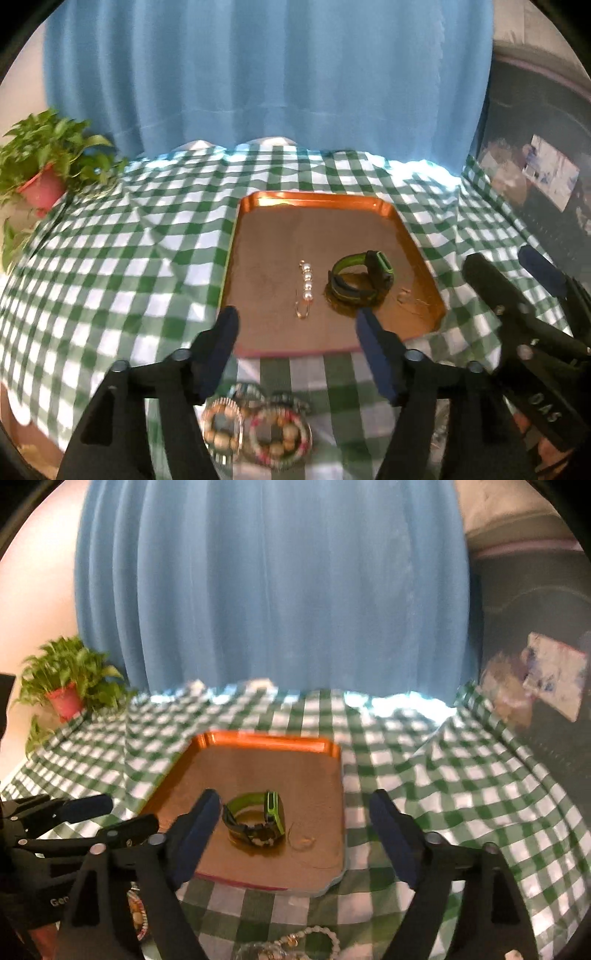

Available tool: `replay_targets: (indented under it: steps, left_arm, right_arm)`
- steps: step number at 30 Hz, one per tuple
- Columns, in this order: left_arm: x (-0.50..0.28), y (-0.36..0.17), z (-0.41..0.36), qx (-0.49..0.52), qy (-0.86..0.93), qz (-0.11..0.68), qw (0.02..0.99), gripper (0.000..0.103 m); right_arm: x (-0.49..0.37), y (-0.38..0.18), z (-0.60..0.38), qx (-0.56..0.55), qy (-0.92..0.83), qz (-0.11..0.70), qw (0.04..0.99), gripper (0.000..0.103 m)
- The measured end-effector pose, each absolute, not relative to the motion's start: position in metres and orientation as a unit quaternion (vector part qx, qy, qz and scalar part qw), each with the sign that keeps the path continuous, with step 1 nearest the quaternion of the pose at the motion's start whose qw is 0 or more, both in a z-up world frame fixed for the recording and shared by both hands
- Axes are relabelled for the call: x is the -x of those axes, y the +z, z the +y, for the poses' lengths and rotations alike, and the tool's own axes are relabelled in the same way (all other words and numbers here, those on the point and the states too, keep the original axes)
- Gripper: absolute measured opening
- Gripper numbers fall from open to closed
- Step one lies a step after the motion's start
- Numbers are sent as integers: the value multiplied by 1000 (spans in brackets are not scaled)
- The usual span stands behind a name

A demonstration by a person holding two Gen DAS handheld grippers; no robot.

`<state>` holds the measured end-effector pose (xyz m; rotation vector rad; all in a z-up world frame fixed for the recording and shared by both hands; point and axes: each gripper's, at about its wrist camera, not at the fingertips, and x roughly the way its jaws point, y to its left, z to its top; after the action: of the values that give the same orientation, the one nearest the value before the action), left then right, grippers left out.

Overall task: Organize jewelry
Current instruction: 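Open the left tool to drop the pearl pin in the tray while the right tool releases the watch, then withdraw both tools from the tray back toward the bracelets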

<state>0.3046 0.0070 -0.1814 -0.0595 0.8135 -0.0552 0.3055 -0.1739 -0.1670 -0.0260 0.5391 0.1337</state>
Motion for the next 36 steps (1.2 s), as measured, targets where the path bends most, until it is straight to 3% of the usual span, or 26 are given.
replay_targets:
  steps: [2, 4, 6, 14, 18, 21, 24, 30, 36]
  left_arm:
    - [-283, -168, 11, 38, -21, 395, 918, 78]
    - [-261, -159, 14, 45, -16, 392, 919, 81]
    - [-237, -150, 14, 44, -18, 389, 920, 84]
    - [-135, -107, 12, 19, -33, 339, 940, 84]
    - [-89, -98, 13, 16, -52, 300, 952, 90]
    - [-67, -99, 17, 15, -47, 295, 954, 101]
    - [-57, -107, 25, 48, -61, 309, 948, 101]
    - [-58, -126, 30, 56, -73, 318, 944, 101]
    - [-68, -147, 34, 24, -76, 310, 947, 101]
  right_arm:
    - [-286, -151, -179, -5, 83, 250, 965, 86]
    - [-268, -138, -181, -7, 87, 245, 966, 98]
    - [-245, -128, -179, 17, 66, 237, 969, 103]
    - [-144, -91, -172, 55, 48, 219, 973, 103]
    - [-101, -82, -173, 59, 44, 213, 974, 103]
    - [-77, -80, -175, 57, 53, 222, 972, 101]
    - [-54, -83, -179, 43, 83, 230, 969, 100]
    - [-44, -106, -171, 57, 98, 259, 959, 72]
    - [-56, -125, -177, 50, 102, 268, 957, 72]
